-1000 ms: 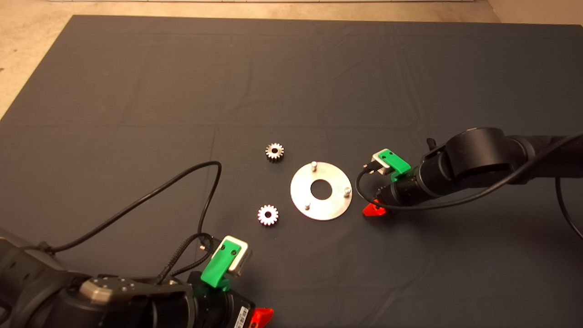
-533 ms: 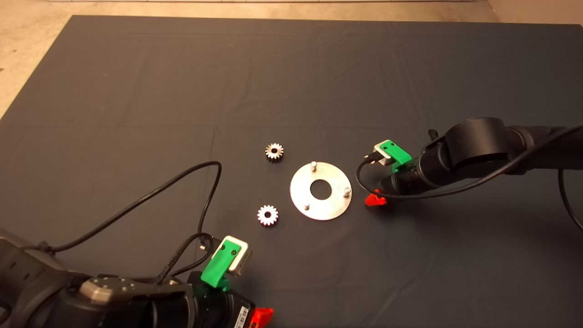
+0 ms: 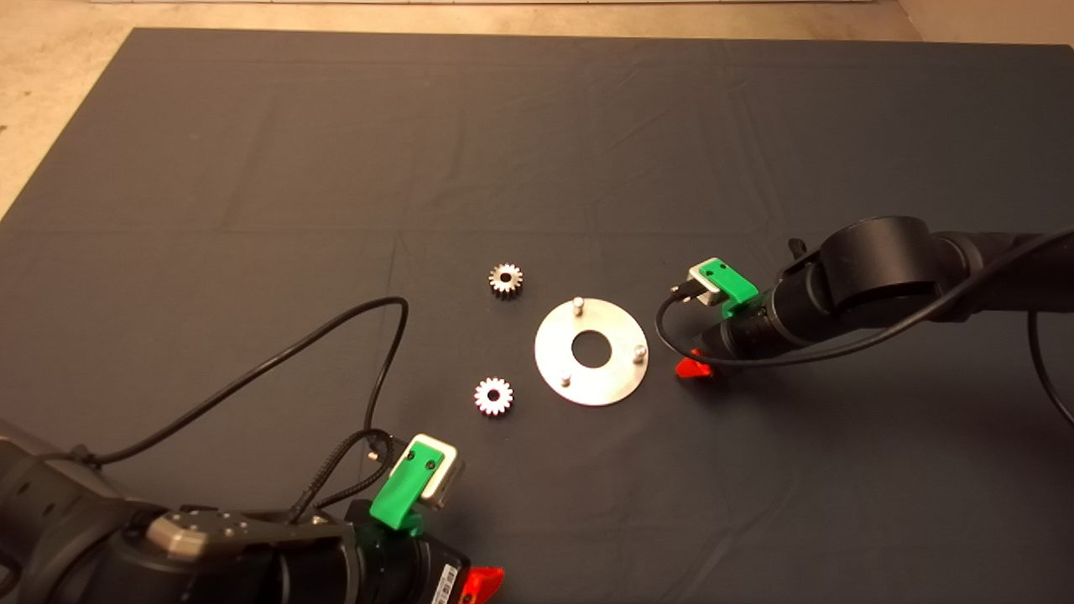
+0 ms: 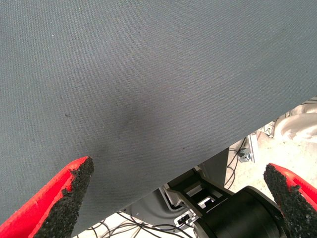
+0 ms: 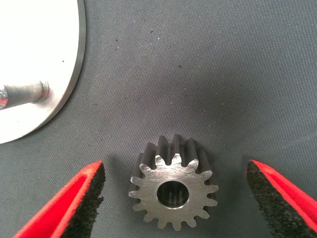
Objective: Install three planetary gears onto the carrier pins
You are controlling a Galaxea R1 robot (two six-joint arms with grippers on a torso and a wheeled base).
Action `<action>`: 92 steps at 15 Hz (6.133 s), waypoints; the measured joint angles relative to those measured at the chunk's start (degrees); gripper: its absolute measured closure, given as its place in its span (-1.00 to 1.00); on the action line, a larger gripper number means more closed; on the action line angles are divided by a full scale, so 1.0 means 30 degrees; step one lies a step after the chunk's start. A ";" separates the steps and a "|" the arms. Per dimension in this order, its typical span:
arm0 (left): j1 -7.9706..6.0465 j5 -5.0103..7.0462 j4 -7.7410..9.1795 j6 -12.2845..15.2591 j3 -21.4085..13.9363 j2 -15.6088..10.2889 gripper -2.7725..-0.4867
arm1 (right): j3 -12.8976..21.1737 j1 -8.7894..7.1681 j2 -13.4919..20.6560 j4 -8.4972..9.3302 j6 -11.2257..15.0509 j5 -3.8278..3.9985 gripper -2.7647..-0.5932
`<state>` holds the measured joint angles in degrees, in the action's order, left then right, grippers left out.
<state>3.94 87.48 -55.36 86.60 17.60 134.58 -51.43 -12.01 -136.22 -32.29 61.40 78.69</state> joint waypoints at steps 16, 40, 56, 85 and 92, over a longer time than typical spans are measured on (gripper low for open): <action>0.0000 0.0000 0.0006 0.0045 0.0000 -0.0061 -0.75 | 0.0020 0.0149 0.0011 0.0244 0.0008 0.0000 0.15; -0.0006 0.0000 0.0006 0.0053 0.0000 -0.0219 -0.75 | 0.1362 -0.1521 -0.0479 0.1549 0.0903 0.0065 0.61; -0.0008 0.0000 0.0006 0.0141 0.0000 -0.0211 -0.75 | 0.1589 -0.2765 -0.2215 0.2093 0.2272 -0.1215 0.61; -0.0008 0.0000 0.0003 0.0191 0.0000 -0.0228 -0.75 | -0.0061 -0.1589 -0.3060 0.1975 0.1479 -0.1020 0.63; -0.0008 0.0000 0.0006 0.0191 0.0000 -0.0272 -0.75 | -0.0061 -0.1601 -0.3064 0.1918 0.1479 -0.0955 0.63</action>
<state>3.91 87.48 -55.35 87.17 17.60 133.77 -51.61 -16.81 -145.41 -26.54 65.84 75.83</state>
